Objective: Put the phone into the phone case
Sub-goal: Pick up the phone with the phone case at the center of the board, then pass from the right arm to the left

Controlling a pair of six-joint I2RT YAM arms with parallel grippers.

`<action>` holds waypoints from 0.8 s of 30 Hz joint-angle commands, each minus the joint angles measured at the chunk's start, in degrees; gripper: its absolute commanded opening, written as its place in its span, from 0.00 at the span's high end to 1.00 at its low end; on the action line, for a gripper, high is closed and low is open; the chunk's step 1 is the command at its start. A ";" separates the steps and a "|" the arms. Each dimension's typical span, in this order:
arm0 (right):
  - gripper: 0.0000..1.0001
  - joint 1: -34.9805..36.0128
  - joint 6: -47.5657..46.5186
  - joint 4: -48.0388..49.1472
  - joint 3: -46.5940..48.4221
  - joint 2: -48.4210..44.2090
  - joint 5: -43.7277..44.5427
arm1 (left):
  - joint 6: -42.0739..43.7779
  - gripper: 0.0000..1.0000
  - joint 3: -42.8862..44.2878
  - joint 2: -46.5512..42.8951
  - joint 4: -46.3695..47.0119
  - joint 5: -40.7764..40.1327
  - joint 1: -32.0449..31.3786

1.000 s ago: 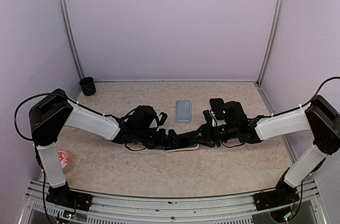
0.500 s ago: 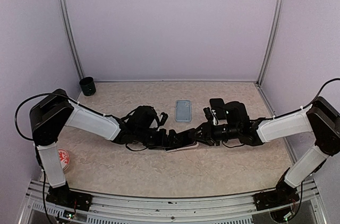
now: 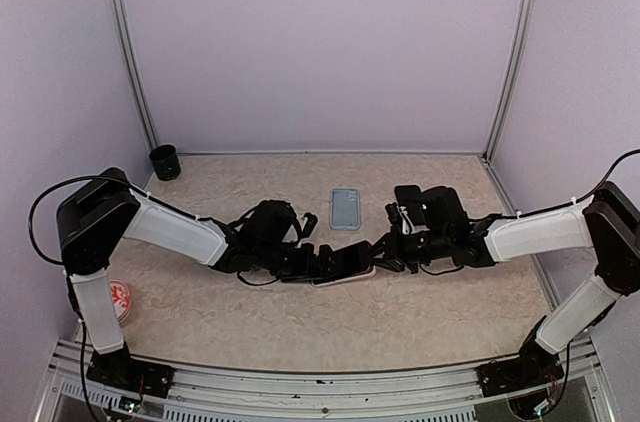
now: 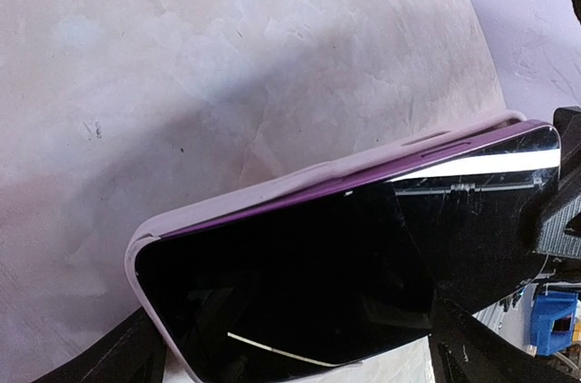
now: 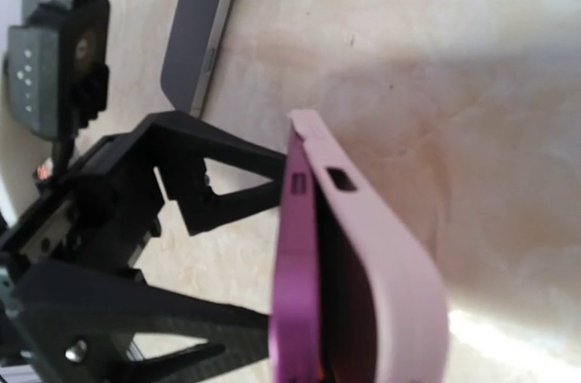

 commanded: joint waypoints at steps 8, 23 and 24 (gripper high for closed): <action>1.00 -0.05 0.38 -5.30 4.45 0.71 0.05 | 8.86 0.01 -3.44 -4.91 -5.15 -9.15 -0.65; 1.00 -3.90 -10.38 -21.25 13.10 1.14 -4.83 | 43.23 0.01 -21.76 -15.74 25.93 -2.67 -0.82; 1.00 -3.98 -11.00 -21.97 13.62 1.24 -5.31 | 44.56 0.01 -20.40 -14.23 24.64 -1.30 -0.73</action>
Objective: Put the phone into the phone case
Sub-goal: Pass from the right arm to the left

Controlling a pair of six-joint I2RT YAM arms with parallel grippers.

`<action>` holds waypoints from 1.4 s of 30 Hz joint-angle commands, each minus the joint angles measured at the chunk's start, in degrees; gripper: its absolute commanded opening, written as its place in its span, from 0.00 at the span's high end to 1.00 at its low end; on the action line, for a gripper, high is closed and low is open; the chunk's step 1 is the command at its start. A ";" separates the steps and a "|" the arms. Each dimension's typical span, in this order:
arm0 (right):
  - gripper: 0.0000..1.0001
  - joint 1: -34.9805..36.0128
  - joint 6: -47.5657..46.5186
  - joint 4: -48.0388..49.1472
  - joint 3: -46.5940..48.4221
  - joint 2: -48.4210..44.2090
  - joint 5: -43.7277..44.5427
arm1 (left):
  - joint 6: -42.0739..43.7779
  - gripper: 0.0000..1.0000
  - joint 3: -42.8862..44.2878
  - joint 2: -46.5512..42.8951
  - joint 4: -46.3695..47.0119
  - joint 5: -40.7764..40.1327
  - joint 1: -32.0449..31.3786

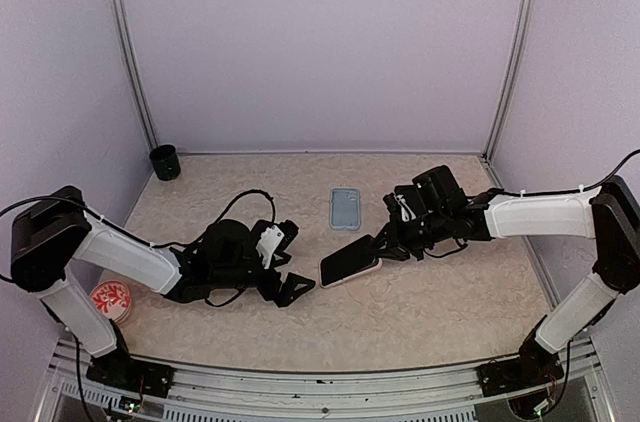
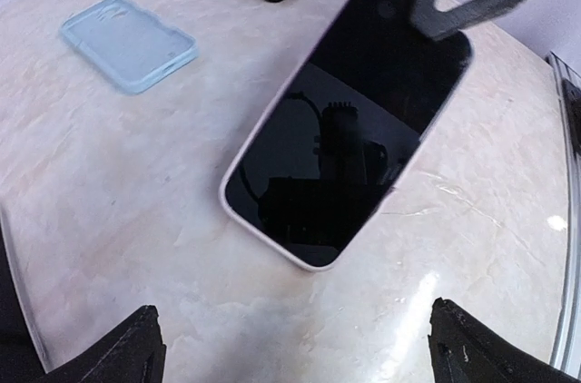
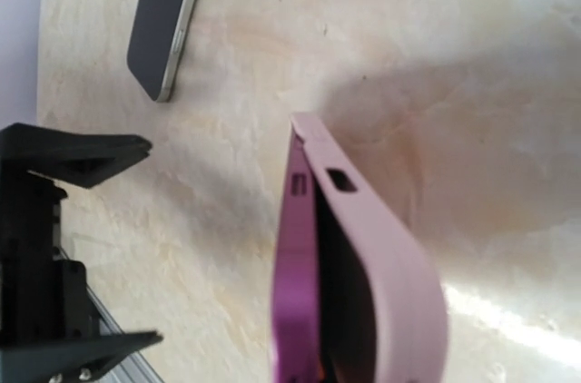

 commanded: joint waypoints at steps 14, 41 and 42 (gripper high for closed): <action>1.00 -1.51 -14.07 -2.91 2.58 0.11 -10.59 | 20.18 0.01 9.13 13.50 4.37 17.01 -0.44; 1.00 9.29 -41.78 8.36 -13.46 -24.74 3.50 | 4.42 0.01 6.83 3.30 10.86 41.28 5.54; 1.00 9.35 -42.16 8.18 -13.59 -25.59 2.76 | 5.02 0.01 6.87 3.07 10.58 42.37 5.22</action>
